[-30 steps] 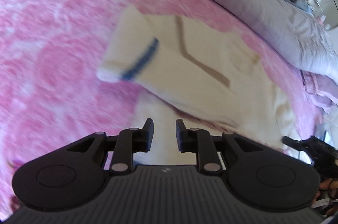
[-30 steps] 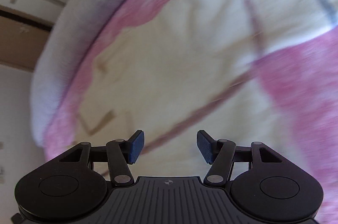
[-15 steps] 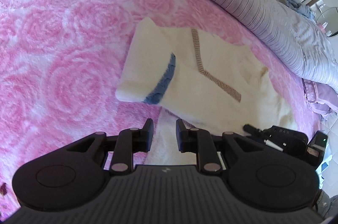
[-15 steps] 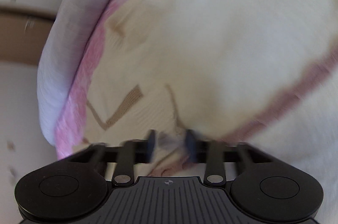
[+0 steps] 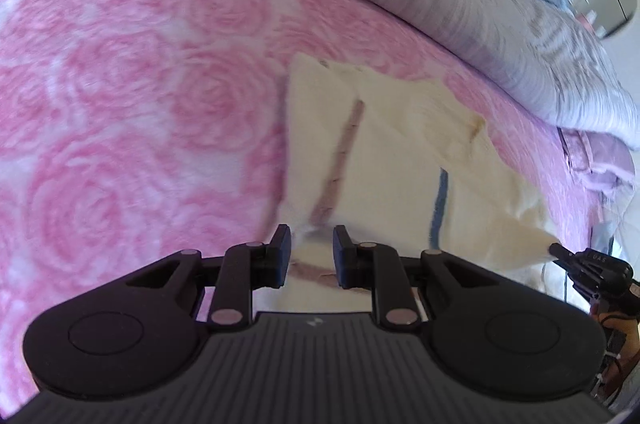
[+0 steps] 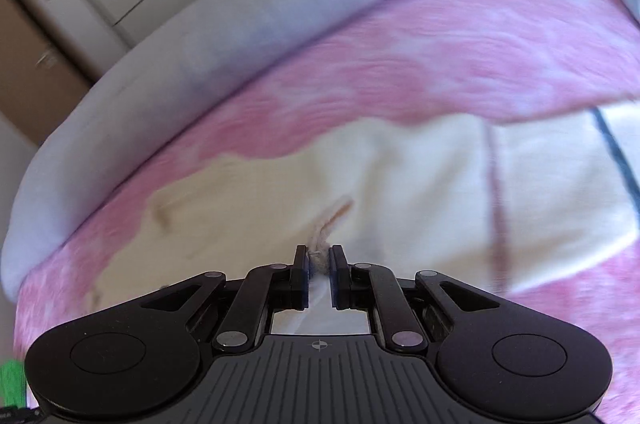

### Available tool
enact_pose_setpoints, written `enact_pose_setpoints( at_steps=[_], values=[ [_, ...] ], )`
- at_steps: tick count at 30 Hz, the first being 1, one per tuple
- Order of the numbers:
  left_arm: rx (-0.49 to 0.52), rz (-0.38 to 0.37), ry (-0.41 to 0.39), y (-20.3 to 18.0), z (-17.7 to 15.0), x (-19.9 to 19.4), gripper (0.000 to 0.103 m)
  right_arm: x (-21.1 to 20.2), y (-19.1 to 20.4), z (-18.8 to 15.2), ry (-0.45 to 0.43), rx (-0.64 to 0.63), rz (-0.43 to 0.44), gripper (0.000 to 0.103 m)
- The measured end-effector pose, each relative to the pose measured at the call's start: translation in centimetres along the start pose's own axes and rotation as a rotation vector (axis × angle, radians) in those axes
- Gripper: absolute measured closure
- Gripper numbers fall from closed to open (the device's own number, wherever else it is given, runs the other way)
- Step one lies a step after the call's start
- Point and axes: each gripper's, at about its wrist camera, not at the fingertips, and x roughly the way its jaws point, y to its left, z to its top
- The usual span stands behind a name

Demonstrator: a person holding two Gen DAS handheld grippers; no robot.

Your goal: Fold clothes

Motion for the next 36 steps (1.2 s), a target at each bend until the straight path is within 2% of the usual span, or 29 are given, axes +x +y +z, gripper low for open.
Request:
enact_pose_setpoints(
  at_steps=[5,10,12,14,16,18,20,22,24,28,33,35,36],
  values=[
    [0.048,0.007,0.026,-1.6,0.0,1.2,0.086,0.2,-0.4,0.7,-0.029,-0.062,0.034,0.094],
    [0.076,0.044,0.059,-2.6,-0.7,2.1,0.086,3.5,-2.2,0.0,0.122,-0.048,-0.094,0.09],
    [0.094,0.052,0.068,-3.2,-1.0,2.4,0.086,3.3,-3.3,-0.3,0.129,-0.017,-0.077,0.09],
    [0.112,0.065,0.085,-3.7,-1.5,2.9,0.086,2.1,-3.4,-0.3,0.1,-0.034,-0.097,0.085],
    [0.13,0.083,0.108,-4.2,-2.2,3.7,0.086,1.1,-3.6,-0.6,0.084,-0.046,-0.11,0.074],
    [0.149,0.107,0.145,-4.6,-3.1,4.7,0.086,0.9,-4.3,-1.1,0.105,-0.05,-0.11,0.069],
    [0.162,0.14,0.185,-5.0,-4.1,5.6,0.086,0.9,-5.0,-1.5,0.154,-0.079,-0.144,0.069],
    [0.169,0.158,0.211,-5.4,-5.1,5.7,0.086,-0.2,-6.4,-1.4,0.183,-0.028,-0.123,0.068],
    [0.173,0.166,0.22,-6.0,-5.9,5.2,0.086,-2.6,-8.5,-1.3,0.166,0.044,-0.117,0.066],
    [0.185,0.178,0.226,-8.5,-6.9,4.0,0.086,-7.1,-13.9,-0.7,0.149,0.176,-0.149,0.066],
    [0.208,0.176,0.205,-11.7,-6.9,4.2,0.084,-10.4,-20.9,1.0,0.112,0.324,-0.184,0.066],
    [0.217,0.172,0.195,-12.9,-6.8,4.3,0.084,-11.1,-24.3,1.5,0.068,0.435,-0.152,0.065],
    [0.222,0.171,0.189,-13.6,-6.8,4.3,0.084,-11.2,-26.4,1.7,0.033,0.51,-0.107,0.065]
  ],
)
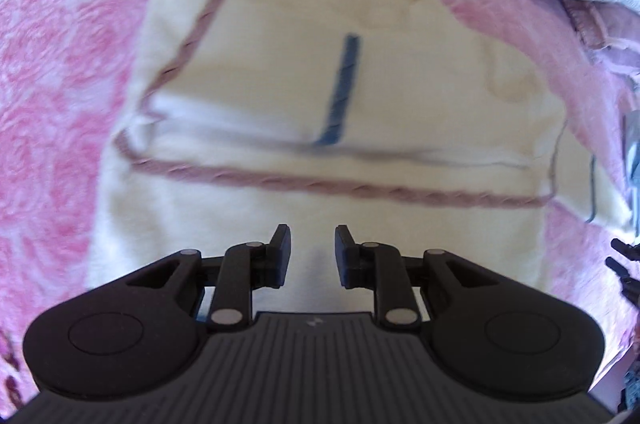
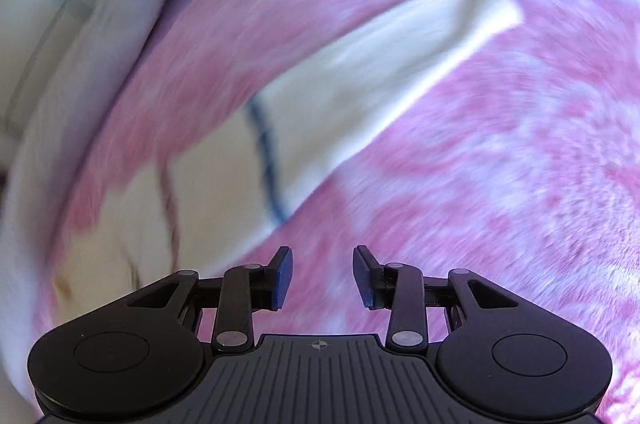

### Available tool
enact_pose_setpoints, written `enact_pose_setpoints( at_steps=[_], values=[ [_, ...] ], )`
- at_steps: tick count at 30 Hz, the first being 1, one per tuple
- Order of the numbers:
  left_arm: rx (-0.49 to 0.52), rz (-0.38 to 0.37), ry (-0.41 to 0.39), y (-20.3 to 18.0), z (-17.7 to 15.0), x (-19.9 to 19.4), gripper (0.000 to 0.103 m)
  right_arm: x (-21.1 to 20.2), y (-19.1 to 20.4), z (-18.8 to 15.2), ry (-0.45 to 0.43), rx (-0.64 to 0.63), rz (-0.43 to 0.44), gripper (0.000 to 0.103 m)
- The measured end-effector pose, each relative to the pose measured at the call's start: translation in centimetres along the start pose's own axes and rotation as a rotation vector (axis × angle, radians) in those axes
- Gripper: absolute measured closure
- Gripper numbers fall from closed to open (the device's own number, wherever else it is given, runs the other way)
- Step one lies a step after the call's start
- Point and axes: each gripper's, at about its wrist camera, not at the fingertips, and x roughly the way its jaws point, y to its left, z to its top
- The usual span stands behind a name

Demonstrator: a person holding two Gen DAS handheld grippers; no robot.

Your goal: Fold clothes

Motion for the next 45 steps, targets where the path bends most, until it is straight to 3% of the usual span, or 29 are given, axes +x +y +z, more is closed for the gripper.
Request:
enact_pose_setpoints(
  at_steps=[2,5,9,13,14,15,17,21,25,26,27,28,30,32,35,38,40,42,45],
  values=[
    [0.009,-0.001,-0.011,-1.2,0.3,-0.1,0.084,0.5,-3.7,1.7,-0.036,0.172,0.09,0.065],
    [0.019,-0.002,-0.028,-2.8,0.8,-0.4,0.084,1.1,-7.9,3.6,-0.106,0.358,0.132,0.065],
    [-0.011,0.016,-0.029,-2.0,0.9,-0.7,0.084,1.7,-10.3,5.4,-0.208,0.475,0.184,0.065],
    [-0.078,0.016,-0.023,-0.3,0.5,-0.8,0.084,2.9,-9.9,7.0,-0.238,0.504,0.162,0.067],
    [-0.098,0.011,-0.022,0.1,0.4,-0.8,0.084,3.0,-8.8,7.5,-0.236,0.432,0.119,0.071],
    [-0.118,0.006,-0.02,0.6,0.3,-0.9,0.084,3.1,-7.4,8.0,-0.232,0.342,0.067,0.092],
    [-0.148,-0.005,-0.021,1.3,-0.1,-1.2,0.084,2.7,-3.5,8.0,-0.262,0.102,-0.024,0.097],
    [-0.174,-0.009,-0.033,2.4,-0.7,-1.9,0.084,-0.1,6.9,3.9,-0.326,-0.356,0.096,0.098],
    [-0.223,-0.015,-0.037,3.6,-1.7,-2.3,0.084,-1.3,16.3,-6.1,-0.214,-0.844,0.219,0.097],
    [-0.233,-0.017,-0.035,3.8,-1.9,-2.3,0.084,-0.9,17.8,-9.0,-0.15,-0.968,0.229,0.095],
    [-0.241,-0.021,-0.032,3.9,-2.2,-2.2,0.084,-0.2,18.7,-11.7,-0.088,-1.074,0.211,0.084],
    [-0.245,-0.028,-0.028,4.0,-2.4,-2.2,0.084,0.5,19.4,-14.4,-0.03,-1.173,0.18,0.062],
    [-0.242,-0.049,-0.022,3.9,-2.9,-2.1,0.084,1.7,19.2,-17.7,0.041,-1.259,0.142,0.047],
    [-0.229,-0.081,-0.019,3.4,-3.3,-1.9,0.083,2.5,18.2,-18.5,0.102,-1.241,0.088,0.046],
    [-0.219,-0.136,-0.009,2.2,-3.8,-1.0,0.08,2.9,15.5,-16.8,0.118,-1.127,-0.044,0.046],
    [-0.218,-0.182,-0.011,0.5,-3.1,0.7,0.079,3.6,12.8,-13.1,0.126,-0.987,-0.227,0.046],
    [-0.214,-0.208,-0.015,-0.7,-2.4,1.9,0.077,4.2,11.3,-9.2,0.171,-0.852,-0.288,0.046],
    [-0.209,-0.234,-0.019,-2.0,-1.7,3.1,0.076,4.3,9.8,-6.0,0.206,-0.709,-0.285,0.046],
    [-0.202,-0.273,-0.025,-3.8,-0.6,5.0,0.071,4.1,9.5,-2.9,0.203,-0.592,-0.22,0.046]
  ],
)
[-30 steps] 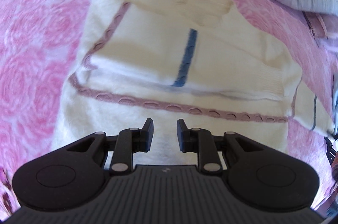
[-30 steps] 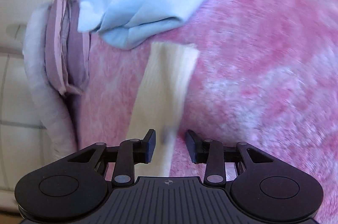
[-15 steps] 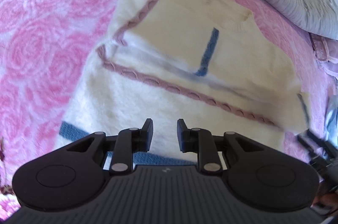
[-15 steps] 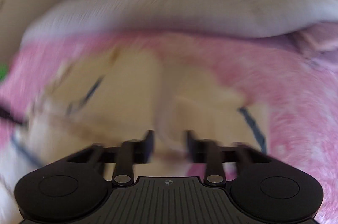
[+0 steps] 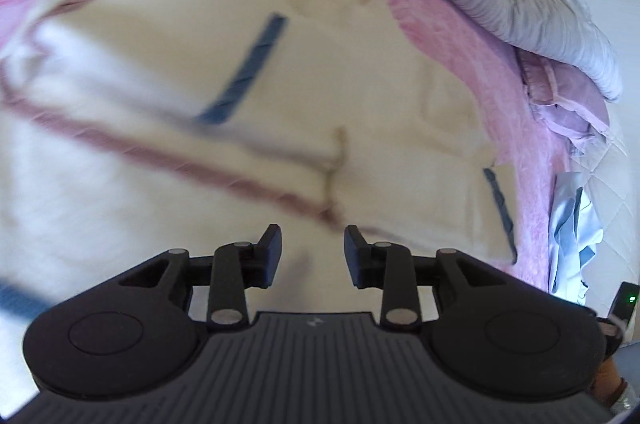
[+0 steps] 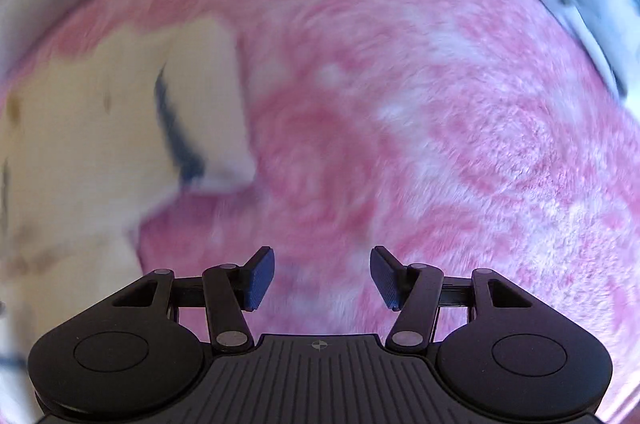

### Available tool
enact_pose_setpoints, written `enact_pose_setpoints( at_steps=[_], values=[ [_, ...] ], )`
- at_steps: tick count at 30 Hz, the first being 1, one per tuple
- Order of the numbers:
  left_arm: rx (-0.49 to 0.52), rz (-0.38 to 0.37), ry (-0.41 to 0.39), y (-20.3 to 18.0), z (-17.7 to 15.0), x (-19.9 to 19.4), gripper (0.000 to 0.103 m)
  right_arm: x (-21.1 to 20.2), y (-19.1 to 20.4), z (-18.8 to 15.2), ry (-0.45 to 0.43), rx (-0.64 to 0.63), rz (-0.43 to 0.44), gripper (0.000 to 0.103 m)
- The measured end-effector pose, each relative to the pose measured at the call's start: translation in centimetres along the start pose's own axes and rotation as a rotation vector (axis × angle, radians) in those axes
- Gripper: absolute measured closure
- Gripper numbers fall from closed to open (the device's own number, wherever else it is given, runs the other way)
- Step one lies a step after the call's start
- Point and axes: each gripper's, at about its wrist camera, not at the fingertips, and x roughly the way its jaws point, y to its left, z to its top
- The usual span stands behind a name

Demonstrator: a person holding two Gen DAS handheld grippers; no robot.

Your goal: Fold clothes

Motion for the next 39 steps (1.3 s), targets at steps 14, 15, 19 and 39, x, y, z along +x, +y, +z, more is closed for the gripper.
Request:
enact_pose_setpoints(
  at_steps=[14,15,19,39],
  values=[
    [0.131,-0.065,-0.065,-5.1,1.3,3.2,0.101,1.4,2.5,2.6,-0.024,-0.165,0.024,0.046],
    [0.183,-0.065,-0.101,-5.7,1.6,1.9,0.101,1.3,2.5,2.5,-0.023,-0.154,0.028,0.046],
    [0.304,-0.006,-0.279,-4.5,4.6,-5.7,0.101,0.3,3.1,2.2,-0.047,-0.146,0.053,0.046],
    [0.344,0.351,-0.194,11.3,7.1,-4.6,0.099,3.2,14.2,0.9,-0.042,-0.29,0.149,0.046]
  ],
)
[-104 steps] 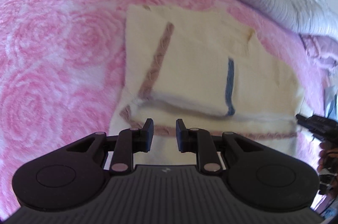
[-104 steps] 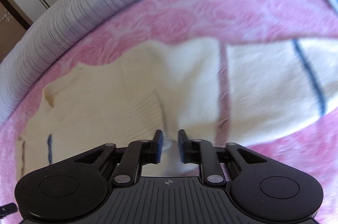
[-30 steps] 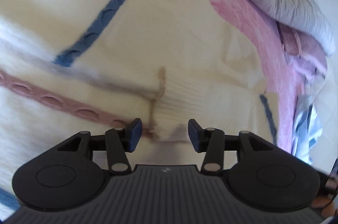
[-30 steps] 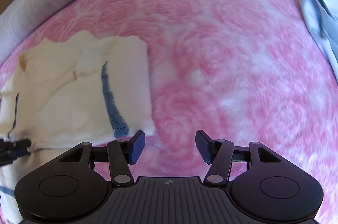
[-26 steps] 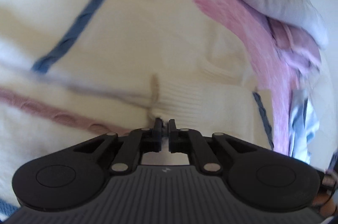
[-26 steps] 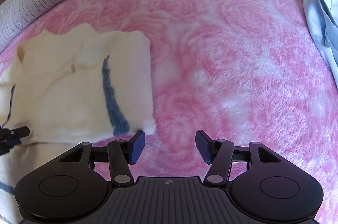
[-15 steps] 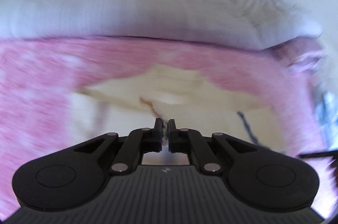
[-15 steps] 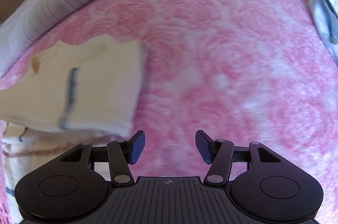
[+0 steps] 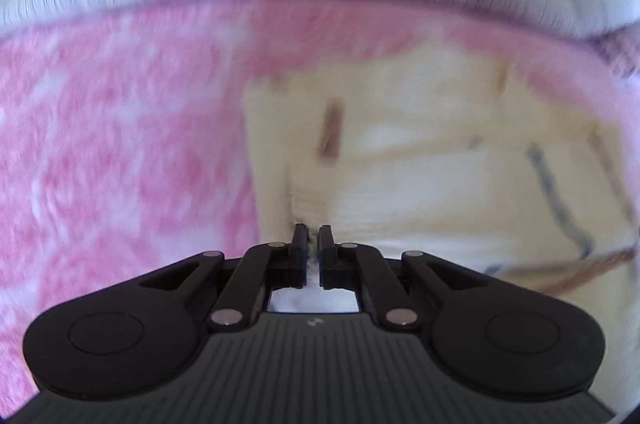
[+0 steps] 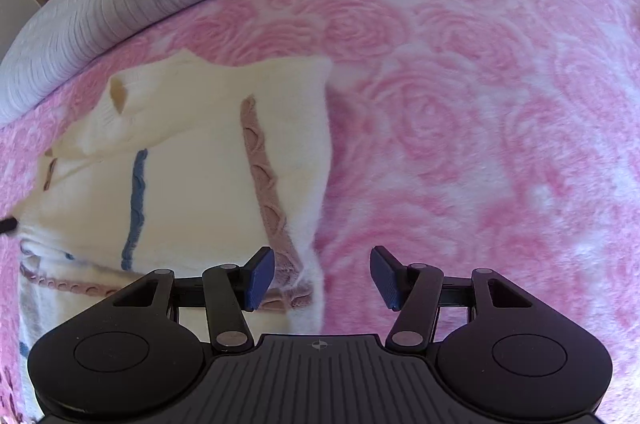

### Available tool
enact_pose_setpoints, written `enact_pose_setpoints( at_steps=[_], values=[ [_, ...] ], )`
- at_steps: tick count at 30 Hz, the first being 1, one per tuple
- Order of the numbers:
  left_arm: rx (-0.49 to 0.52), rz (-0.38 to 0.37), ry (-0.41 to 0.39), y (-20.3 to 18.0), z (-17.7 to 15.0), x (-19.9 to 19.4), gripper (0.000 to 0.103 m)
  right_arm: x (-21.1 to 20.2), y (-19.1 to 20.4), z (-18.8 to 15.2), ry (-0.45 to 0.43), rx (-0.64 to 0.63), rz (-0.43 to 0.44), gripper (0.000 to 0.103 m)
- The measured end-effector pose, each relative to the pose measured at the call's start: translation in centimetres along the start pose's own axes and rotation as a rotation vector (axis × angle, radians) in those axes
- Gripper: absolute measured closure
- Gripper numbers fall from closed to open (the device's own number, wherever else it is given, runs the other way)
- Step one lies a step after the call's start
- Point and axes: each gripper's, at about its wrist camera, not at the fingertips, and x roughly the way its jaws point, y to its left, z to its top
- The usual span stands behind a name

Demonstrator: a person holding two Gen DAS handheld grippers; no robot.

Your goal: Fold clothes

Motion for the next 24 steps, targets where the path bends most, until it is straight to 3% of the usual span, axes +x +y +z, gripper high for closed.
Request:
enact_pose_setpoints(
  at_steps=[4,9,11,13,15,18,21,24],
  values=[
    [0.03,0.016,0.007,-0.4,0.5,-0.1,0.098,1.1,1.2,-0.1,0.029,-0.027,-0.01,0.046],
    [-0.055,0.039,-0.079,-0.2,1.6,-2.5,0.095,-0.2,2.0,0.4,-0.043,-0.034,0.015,0.046],
    [-0.047,0.023,-0.058,-0.9,1.7,-1.4,0.094,0.1,2.1,0.7,-0.076,-0.034,0.011,0.046],
    [-0.001,0.062,0.022,-1.9,1.2,0.8,0.091,1.5,2.4,0.9,-0.083,-0.03,0.028,0.046],
    [0.011,0.105,0.043,-2.4,0.6,1.5,0.091,3.9,3.0,0.9,-0.007,-0.058,0.034,0.046],
    [-0.01,0.128,0.067,-3.0,0.8,-1.2,0.091,3.6,4.7,0.7,0.009,-0.167,-0.035,0.046],
    [-0.014,0.126,0.119,-4.2,-0.9,-4.8,0.091,-0.1,5.2,0.0,-0.018,-0.166,-0.003,0.046],
    [-0.018,0.125,0.171,-5.4,-2.5,-8.3,0.091,-2.9,5.6,-2.2,0.036,-0.117,0.029,0.046]
  ],
)
